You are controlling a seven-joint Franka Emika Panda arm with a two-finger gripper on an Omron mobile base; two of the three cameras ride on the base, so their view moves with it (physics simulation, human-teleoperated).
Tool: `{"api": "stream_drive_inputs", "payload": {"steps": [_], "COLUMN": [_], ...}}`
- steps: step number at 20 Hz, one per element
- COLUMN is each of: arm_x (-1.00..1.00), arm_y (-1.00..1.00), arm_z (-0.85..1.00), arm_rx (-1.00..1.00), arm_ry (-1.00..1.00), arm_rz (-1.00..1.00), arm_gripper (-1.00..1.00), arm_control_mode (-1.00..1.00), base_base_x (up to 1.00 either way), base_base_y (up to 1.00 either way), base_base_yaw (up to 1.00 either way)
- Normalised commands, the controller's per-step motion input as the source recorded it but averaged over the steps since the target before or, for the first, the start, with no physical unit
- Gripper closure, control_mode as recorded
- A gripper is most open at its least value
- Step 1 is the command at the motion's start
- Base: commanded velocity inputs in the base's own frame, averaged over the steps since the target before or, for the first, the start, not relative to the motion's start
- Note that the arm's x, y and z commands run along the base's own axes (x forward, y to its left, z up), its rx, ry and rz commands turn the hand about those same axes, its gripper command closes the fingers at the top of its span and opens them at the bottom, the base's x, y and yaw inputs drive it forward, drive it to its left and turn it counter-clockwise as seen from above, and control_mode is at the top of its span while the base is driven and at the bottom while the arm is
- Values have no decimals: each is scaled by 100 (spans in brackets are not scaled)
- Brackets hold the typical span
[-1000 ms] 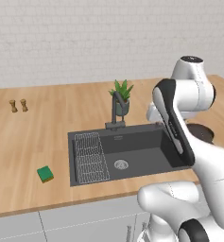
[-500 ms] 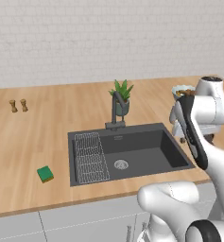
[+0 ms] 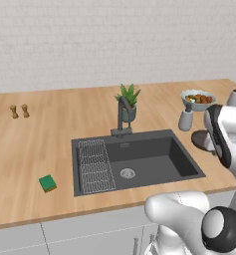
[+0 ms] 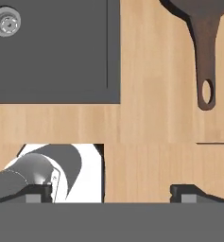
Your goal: Pick the pan and sponge and place them into the sink. Then turn on the water.
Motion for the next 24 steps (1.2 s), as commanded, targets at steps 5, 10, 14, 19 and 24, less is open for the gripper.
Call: {"api": "stream_drive_inputs", "payload": {"steps": [5, 10, 14, 19, 24], "arm_x": [12, 21, 29, 25, 24], "arm_y": [-66, -34, -38, -47, -33], "arm_z": [-24, -18, -16, -14, -18], "arm_rx": [0, 0, 3, 5, 4], "arm_ry": [0, -5, 0, 0, 0], "arm_rz": [0, 6, 11, 12, 11], "arm_gripper": [-100, -100, -100, -100, -100], "arm_control_mode": [-100, -100, -100, -100, -100], "base_base_x": [0, 0, 0, 0, 0], "base_base_y": [0, 0, 0, 0, 0], "base_base_yaw": [0, 0, 0, 0, 0]}}
